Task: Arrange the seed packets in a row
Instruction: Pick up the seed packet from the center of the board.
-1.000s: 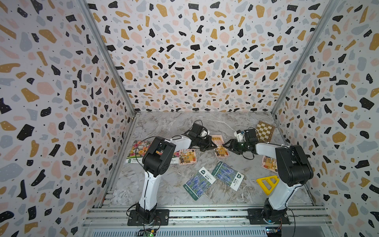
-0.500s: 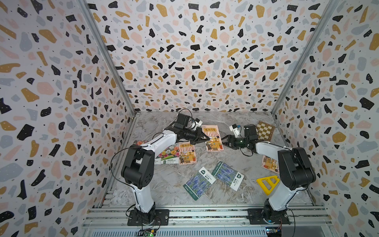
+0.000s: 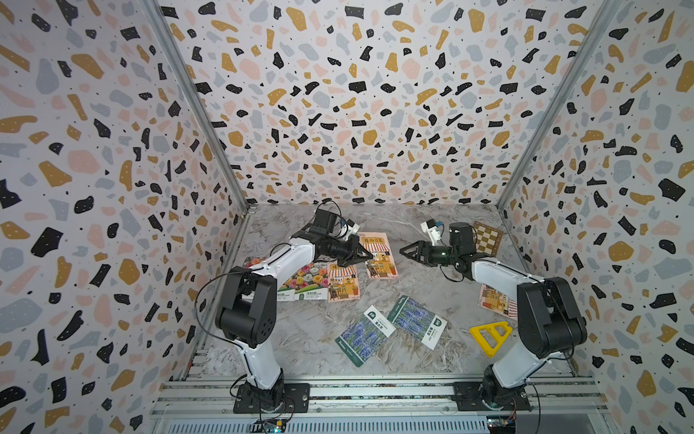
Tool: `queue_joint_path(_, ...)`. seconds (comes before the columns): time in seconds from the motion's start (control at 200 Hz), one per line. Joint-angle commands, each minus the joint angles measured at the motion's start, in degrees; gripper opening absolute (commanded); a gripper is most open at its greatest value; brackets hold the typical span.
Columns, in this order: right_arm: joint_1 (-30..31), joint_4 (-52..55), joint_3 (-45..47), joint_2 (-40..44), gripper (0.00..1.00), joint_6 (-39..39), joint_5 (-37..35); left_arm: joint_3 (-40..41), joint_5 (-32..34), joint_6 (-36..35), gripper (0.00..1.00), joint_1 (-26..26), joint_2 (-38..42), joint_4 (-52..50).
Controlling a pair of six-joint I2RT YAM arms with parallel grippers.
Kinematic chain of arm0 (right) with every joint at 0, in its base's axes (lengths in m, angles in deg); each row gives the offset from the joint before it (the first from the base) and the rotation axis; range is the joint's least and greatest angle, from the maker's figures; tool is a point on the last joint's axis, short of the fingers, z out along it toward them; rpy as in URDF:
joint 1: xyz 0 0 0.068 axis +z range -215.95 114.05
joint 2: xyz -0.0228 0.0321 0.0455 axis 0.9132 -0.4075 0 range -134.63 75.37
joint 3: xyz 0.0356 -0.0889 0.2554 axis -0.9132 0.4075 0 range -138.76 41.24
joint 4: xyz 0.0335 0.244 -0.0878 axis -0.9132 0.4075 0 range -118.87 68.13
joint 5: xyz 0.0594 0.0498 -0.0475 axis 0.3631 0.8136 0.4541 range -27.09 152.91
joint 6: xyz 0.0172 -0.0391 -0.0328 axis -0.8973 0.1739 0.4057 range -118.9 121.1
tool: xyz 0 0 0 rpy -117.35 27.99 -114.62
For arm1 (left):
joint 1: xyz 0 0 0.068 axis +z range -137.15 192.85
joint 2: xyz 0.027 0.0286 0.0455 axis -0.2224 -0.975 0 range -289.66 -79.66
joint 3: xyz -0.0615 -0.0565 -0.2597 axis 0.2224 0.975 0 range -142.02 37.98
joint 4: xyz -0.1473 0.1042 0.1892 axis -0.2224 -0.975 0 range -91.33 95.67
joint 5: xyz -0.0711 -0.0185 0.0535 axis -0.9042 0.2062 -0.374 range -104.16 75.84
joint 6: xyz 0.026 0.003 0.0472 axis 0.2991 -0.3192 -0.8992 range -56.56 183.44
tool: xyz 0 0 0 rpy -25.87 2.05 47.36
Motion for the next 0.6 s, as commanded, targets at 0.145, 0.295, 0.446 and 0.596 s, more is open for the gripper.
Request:
queue_joint_path(0.145, 3.55, 0.07, -5.9, -2.97, 0.65, 0.86, 5.45, 0.55, -5.46, -0.95, 0.0, -0.35, 2.25, 1.33)
queue_joint_path(0.295, 3.56, -1.38, -6.32, -3.28, 0.41, 0.37, 7.36, 0.48, -5.39, -1.92, 0.0, -0.24, 2.41, 0.15)
queue_joint_path(0.446, 3.56, -1.48, -5.81, -2.78, 0.24, 1.28, 6.72, -0.07, -4.1, -4.37, 0.0, -0.23, 2.16, -3.49)
queue_joint_path(0.596, 3.5, -0.85, -5.11, -2.28, 0.01, 1.95, 4.88, -0.89, -0.7, -7.07, 0.08, -0.12, 2.4, -8.06)
